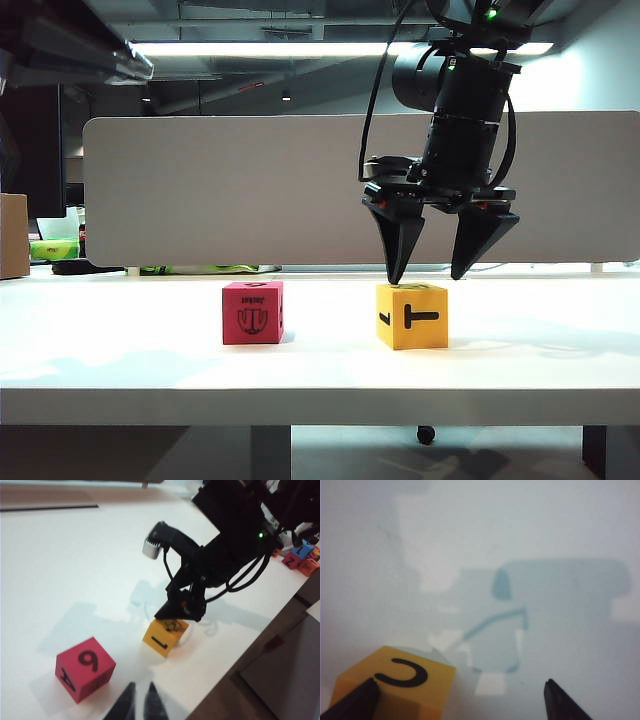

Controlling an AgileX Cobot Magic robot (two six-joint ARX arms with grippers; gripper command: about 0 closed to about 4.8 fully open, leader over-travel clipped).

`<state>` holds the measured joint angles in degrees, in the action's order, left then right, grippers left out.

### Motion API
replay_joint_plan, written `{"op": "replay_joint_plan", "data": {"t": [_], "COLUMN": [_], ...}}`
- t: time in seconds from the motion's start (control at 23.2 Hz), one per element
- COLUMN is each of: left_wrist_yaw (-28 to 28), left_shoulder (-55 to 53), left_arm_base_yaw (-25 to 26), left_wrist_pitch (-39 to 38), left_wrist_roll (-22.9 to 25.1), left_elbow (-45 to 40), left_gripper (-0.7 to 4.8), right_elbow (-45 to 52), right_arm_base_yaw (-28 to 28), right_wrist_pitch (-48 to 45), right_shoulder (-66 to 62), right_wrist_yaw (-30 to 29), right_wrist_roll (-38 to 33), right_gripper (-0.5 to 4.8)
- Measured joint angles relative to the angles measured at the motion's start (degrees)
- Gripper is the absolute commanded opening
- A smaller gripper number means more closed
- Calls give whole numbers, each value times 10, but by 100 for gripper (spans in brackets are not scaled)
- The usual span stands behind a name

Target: Stack the letter block on the right onto the letter block on the left.

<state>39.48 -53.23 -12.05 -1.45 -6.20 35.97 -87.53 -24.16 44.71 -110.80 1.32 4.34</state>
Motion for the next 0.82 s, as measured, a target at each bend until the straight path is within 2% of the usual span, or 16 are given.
{"op": "replay_joint_plan", "data": {"t": [0.22, 0.39, 0.65, 0.69, 0.82], "left_wrist_yaw": [0, 0, 2, 1, 2], "left_shoulder": [0, 11, 51, 63, 80], "left_arm_base_yaw": [0, 9, 81, 105, 134], "left_wrist_pitch": [-62, -74, -74, -77, -92], "left_wrist_roll": [0, 0, 0, -1, -11], "left_elbow": [0, 1, 36, 37, 38], "left_gripper": [25, 26, 25, 25, 26], "right_elbow": [0, 0, -1, -19, -51], "right_arm_base_yaw": [1, 0, -11, -10, -8], "right_wrist_pitch": [6, 20, 1, -7, 3], "right_shoulder": [-1, 0, 40, 48, 49], "right_wrist_yaw": [-21, -71, -52, -48, -52], "right_wrist_roll": [-12, -48, -54, -54, -54], "right_gripper": [479, 479, 479, 479, 479]}}
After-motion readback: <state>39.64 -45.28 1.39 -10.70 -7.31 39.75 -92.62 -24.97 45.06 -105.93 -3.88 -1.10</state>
